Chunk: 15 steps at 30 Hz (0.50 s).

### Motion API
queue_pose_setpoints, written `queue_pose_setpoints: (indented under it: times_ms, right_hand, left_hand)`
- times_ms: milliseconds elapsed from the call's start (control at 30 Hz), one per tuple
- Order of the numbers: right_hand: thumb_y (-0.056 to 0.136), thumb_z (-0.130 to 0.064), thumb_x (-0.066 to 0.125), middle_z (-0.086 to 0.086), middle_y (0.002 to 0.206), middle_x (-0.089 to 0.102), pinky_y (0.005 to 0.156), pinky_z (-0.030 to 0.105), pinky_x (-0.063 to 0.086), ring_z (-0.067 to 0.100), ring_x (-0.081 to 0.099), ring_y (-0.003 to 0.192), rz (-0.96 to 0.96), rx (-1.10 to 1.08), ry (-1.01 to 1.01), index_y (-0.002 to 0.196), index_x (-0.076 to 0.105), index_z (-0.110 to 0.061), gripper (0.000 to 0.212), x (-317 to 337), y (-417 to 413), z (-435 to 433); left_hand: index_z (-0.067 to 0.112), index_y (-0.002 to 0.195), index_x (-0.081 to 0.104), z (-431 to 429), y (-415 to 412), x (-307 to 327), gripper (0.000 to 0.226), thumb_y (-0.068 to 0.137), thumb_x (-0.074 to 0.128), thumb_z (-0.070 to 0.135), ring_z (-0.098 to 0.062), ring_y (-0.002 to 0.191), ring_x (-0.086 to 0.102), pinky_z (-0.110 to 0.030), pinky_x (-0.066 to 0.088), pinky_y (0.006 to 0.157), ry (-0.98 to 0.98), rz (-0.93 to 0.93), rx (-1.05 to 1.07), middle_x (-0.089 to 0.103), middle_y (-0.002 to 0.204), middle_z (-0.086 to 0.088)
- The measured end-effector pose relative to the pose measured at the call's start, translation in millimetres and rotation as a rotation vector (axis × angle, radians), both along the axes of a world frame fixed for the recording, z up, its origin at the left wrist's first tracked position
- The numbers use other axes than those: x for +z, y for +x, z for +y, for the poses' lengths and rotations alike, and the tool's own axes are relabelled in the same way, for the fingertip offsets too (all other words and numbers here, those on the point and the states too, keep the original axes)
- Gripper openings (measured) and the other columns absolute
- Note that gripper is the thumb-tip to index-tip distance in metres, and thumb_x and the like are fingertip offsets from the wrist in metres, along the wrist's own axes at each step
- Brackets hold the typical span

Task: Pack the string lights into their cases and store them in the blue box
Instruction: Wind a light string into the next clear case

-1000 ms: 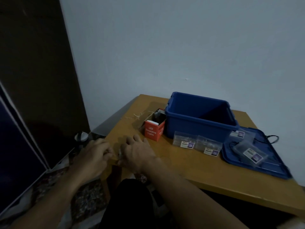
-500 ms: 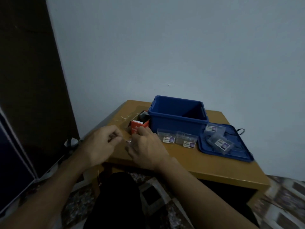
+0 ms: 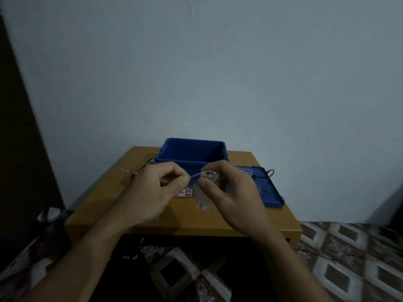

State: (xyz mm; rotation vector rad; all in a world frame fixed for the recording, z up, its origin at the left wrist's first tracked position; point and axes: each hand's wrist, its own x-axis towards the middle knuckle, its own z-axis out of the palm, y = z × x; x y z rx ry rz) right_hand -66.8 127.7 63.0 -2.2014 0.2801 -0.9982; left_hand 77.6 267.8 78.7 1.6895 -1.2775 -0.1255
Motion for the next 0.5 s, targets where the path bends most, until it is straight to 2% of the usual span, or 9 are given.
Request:
queue_pose_setpoints:
  times_ms: [133,267,400,500]
  right_hand:
    - [0.095,-0.034,0.066,-0.012,0.093,0.069,0.066,0.028,0.056,0.011,0.064,0.083,-0.023,-0.023,0.120,0.105,0.066,-0.032,0.010,7,-32,-17]
    - [0.095,-0.028,0.067,-0.004,0.092,0.071,0.070,0.043,0.058,0.024,0.066,0.082,-0.093,0.007,0.189,0.104,0.068,-0.028,0.009,8,-54,-26]
    - [0.093,-0.028,0.068,-0.006,0.093,0.072,0.070,0.043,0.061,0.025,0.067,0.083,-0.123,0.039,0.252,0.104,0.069,-0.028,0.011,5,-70,-29]
    - [0.092,-0.030,0.068,-0.008,0.090,0.071,0.064,0.031,0.055,0.016,0.064,0.074,-0.118,0.045,0.261,0.103,0.068,-0.028,0.011,4,-77,-30]
  left_hand:
    - [0.025,0.086,0.072,-19,-18,3,0.015,0.096,0.061,0.028,-0.016,0.073,0.067,-0.043,0.056,0.076,-0.013,0.043,-0.021,0.069,0.079,-0.003]
    - [0.028,0.095,0.073,-31,-36,7,0.007,0.095,0.066,0.029,-0.022,0.085,0.068,-0.044,0.057,0.084,-0.025,0.134,-0.078,0.070,0.089,-0.005]
    - [0.033,0.102,0.071,-39,-51,14,0.016,0.089,0.068,0.042,-0.012,0.096,0.068,-0.037,0.057,0.089,-0.055,0.139,-0.121,0.071,0.100,0.008]
    - [0.031,0.099,0.072,-44,-60,23,0.021,0.089,0.064,0.047,-0.010,0.092,0.068,-0.038,0.057,0.089,-0.080,0.142,-0.130,0.071,0.095,0.011]
